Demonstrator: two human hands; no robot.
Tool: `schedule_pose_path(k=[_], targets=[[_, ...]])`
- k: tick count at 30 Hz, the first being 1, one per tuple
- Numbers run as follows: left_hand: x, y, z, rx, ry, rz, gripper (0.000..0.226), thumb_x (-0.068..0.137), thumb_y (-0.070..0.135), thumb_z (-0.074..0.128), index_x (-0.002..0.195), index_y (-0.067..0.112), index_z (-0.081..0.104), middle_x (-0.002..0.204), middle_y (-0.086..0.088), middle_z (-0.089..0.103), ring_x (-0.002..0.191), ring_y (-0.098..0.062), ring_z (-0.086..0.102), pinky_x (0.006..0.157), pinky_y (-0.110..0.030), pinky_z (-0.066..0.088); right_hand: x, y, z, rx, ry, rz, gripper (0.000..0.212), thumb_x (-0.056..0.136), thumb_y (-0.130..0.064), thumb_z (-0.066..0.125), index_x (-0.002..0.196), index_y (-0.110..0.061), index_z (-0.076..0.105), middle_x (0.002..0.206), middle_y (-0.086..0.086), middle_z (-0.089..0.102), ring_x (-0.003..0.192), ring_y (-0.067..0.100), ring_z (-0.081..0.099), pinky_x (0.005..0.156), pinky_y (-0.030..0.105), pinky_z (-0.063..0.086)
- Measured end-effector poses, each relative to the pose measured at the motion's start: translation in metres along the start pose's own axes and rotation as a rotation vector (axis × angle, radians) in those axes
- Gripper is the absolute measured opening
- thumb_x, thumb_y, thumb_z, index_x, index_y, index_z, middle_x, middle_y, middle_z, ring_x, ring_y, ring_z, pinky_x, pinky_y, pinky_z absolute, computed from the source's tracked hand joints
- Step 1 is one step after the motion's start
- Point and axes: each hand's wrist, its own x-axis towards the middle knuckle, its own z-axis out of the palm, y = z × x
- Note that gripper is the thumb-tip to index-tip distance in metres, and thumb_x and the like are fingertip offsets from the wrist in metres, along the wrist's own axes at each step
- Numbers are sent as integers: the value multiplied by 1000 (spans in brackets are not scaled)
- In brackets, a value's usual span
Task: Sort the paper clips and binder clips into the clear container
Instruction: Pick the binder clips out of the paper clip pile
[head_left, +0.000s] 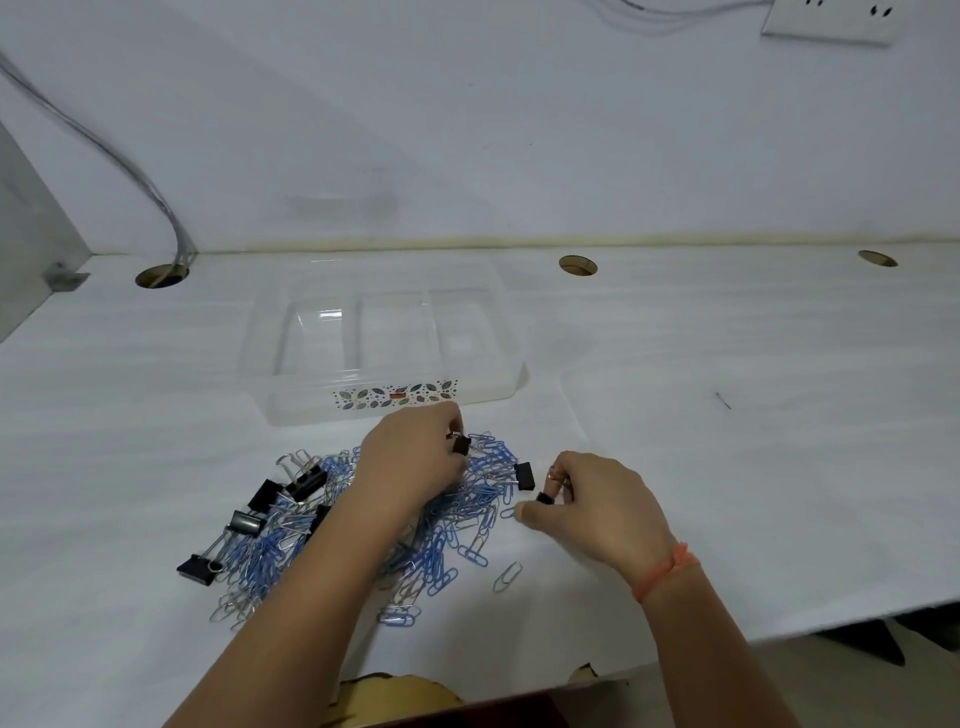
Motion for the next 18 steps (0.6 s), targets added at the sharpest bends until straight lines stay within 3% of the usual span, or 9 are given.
schedule_pose_path(k=[4,6,7,9,11,13,15,17,18], targets=[[-9,-5,-5,33,-1,-19,31,82,39,59,105,18,55,96,-1,65,87,-21,57,68,-30,44,-1,-4,5,-32,-72,-80,30,79,-41,63,75,-18,45,70,-6,49,70,19,48,54,27,30],[-18,-8,-10,-83,-19,-44,30,84,42,57,101,18,55,87,1,64,81,-18,58,66,-30,44,-1,-5,8,-59,-66,-121,20,86,-36,57,82,-20,44,75,-6,50,74,19,48,56,28,32],[-23,-8,-12,-241,-41,-82,27,85,41,57,97,17,56,81,2,63,74,-16,57,64,-29,45,-1,-3,8,-25,-60,-133,17,87,-34,56,84,-21,45,74,-7,50,73,17,48,57,27,33],[-35,-6,-18,-771,-138,-230,22,89,33,55,93,11,58,67,2,62,55,-12,52,52,-24,42,-1,0,9,141,-32,-121,15,89,-30,58,84,-18,50,68,-8,50,64,11,47,56,22,33],[-44,-1,-19,-1287,-251,-362,20,92,22,45,90,5,56,55,0,58,40,-9,41,39,-17,26,-4,2,7,513,-20,-37,14,91,-24,57,82,-15,53,64,-4,50,51,6,42,51,21,32],[-50,1,-15,-1607,-297,-404,23,89,16,36,88,5,56,57,-5,59,37,-10,38,40,-20,14,-9,2,3,1056,-107,44,17,96,-16,49,79,-10,50,62,0,48,41,7,31,43,20,24],[-51,3,-9,-1752,-316,-412,28,84,11,31,87,5,58,62,-9,60,40,-12,40,39,-18,17,-14,1,0,1528,-219,81,16,94,-13,46,79,-8,50,63,1,54,37,5,29,38,18,21],[-53,6,-8,-1814,-319,-418,34,74,8,32,92,5,61,68,-11,62,45,-14,45,36,-18,24,-14,2,4,1822,-273,100,10,81,-20,60,84,-11,57,72,5,61,38,6,34,35,16,26],[-54,8,-8,-1831,-319,-414,38,70,7,34,94,4,63,71,-12,65,47,-15,47,37,-19,28,-12,4,8,1892,-279,100,21,73,-25,70,87,-13,60,75,5,62,39,6,35,34,16,29]])
